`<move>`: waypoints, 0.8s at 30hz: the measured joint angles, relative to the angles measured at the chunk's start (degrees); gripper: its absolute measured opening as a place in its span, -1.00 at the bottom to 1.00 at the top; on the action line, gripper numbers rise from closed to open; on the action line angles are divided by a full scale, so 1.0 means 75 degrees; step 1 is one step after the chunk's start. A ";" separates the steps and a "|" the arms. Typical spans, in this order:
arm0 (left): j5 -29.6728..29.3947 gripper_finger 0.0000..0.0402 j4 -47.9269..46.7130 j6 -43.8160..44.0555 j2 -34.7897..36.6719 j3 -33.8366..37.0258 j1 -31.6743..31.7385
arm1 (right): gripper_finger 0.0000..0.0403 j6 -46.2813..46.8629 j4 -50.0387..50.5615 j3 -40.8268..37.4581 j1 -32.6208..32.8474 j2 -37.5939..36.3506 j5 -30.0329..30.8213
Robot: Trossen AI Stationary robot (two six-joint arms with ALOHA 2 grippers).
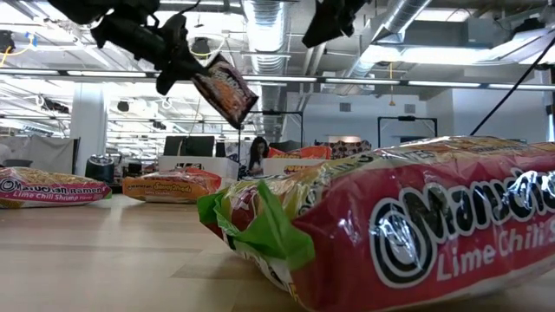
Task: Sort Maruchan noodles
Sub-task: Put the black noodle pack into the left white bin
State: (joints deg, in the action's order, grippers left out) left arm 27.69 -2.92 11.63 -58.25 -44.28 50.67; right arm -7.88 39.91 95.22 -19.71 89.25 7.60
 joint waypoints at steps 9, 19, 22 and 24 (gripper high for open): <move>0.1256 -0.93 0.1110 0.0402 0.0116 0.0957 0.1253 | -0.22 0.0073 0.0680 -0.0003 -0.0013 -0.0002 0.0000; 0.0754 -0.93 0.3387 0.1536 0.0113 0.2761 0.1558 | -0.22 0.0064 0.0648 -0.0003 -0.0042 0.0003 0.0000; 0.0242 -0.93 0.3691 0.1554 0.0060 0.3114 0.1558 | -0.22 0.0064 0.0637 -0.0003 -0.0042 0.0003 0.0000; 0.0109 -0.93 0.3956 0.1553 -0.0040 0.3168 0.1558 | -0.22 0.0064 0.0636 -0.0003 -0.0042 0.0003 0.0000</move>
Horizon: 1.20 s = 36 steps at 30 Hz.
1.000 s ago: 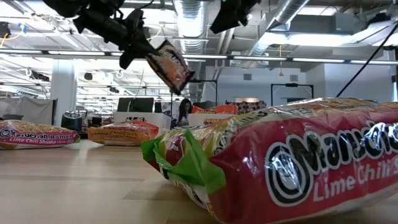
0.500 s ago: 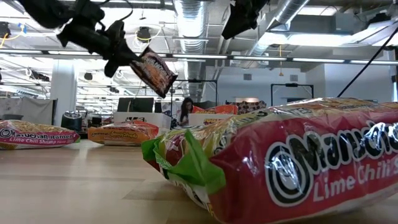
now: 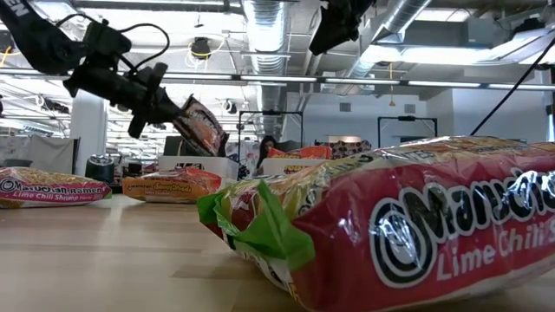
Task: Sort Maruchan noodles
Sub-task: Put the black noodle pack into the left white bin
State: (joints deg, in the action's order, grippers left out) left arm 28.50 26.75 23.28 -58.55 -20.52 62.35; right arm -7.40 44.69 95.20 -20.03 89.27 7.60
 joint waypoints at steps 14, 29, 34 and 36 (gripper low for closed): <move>0.0535 -0.93 0.1645 0.0434 -0.1896 0.0007 0.0000 | -0.22 0.0214 -0.0010 -0.0003 0.0000 0.0003 -0.0001; -0.0141 -0.70 0.1712 0.0505 -0.2304 0.0007 0.0000 | -0.22 0.0265 0.0012 -0.0003 0.0000 0.0006 -0.0003; 0.0008 -0.49 0.1261 0.0502 -0.2304 0.0004 0.0000 | -0.22 0.0262 0.0012 -0.0003 0.0000 0.0006 -0.0003; 0.0111 -0.40 0.0919 0.0439 -0.2313 0.0004 0.0000 | -0.22 0.0262 0.0012 -0.0003 0.0000 0.0006 -0.0003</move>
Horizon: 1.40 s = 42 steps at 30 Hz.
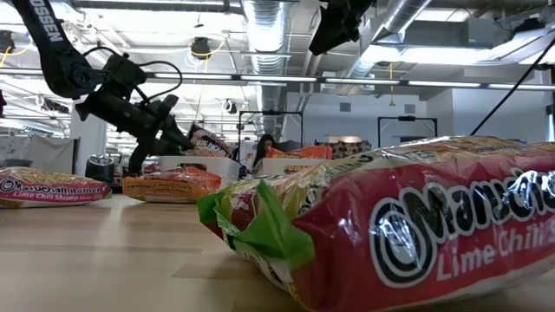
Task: Sort Maruchan noodles
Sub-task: Put the black noodle pack into the left white bin
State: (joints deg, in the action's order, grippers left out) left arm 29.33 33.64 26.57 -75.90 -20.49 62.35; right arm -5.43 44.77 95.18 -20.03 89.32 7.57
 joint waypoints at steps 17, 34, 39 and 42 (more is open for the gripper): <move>-0.0162 -0.17 -0.0451 -0.0243 0.0017 -0.0242 0.0023 | -0.22 -0.0009 0.0000 -0.0003 0.0000 0.0003 0.0000; 0.0019 -0.17 -0.2692 -0.0216 0.0021 -0.0907 0.0528 | -0.22 -0.0009 0.0003 -0.0003 0.0000 0.0003 0.0000; 0.0255 -0.17 -0.2632 -0.0063 0.0056 -0.0909 0.0591 | -0.22 -0.0008 0.0003 -0.0003 0.0000 0.0003 0.0000; 0.0330 -0.17 -0.2620 -0.0025 0.0208 -0.0909 0.0695 | -0.22 -0.0008 0.0000 -0.0003 0.0000 0.0003 0.0000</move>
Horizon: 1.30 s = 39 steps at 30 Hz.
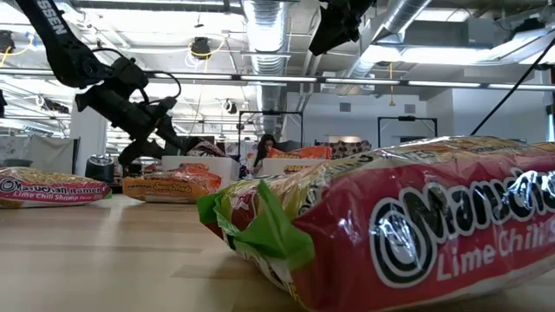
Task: Sort Maruchan noodles
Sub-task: Put the black noodle pack into the left white bin
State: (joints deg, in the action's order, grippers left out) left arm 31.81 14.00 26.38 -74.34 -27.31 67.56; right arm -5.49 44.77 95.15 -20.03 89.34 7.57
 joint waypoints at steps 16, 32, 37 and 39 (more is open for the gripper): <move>-0.0201 -0.17 -0.0544 0.0237 0.1690 -0.0003 -0.0734 | -0.22 0.0013 -0.0014 0.0000 0.0003 0.0000 -0.0003; -0.2296 -0.17 -0.0904 0.0655 0.0745 0.0000 -0.1910 | -0.22 0.0154 -0.0028 0.0000 0.0009 0.0000 -0.0004; -0.2494 -0.17 -0.0848 0.0663 0.0344 0.0000 -0.1902 | -0.22 0.0342 -0.0029 0.0000 0.0015 0.0000 -0.0006; -0.2515 -0.17 -0.0730 0.0663 0.0189 -0.0002 -0.1902 | -0.22 0.0358 -0.0027 0.0000 0.0017 0.0000 -0.0006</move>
State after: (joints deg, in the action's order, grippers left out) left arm 12.94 8.52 31.35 -72.92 -27.32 53.30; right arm -2.81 44.57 95.15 -19.91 89.34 7.53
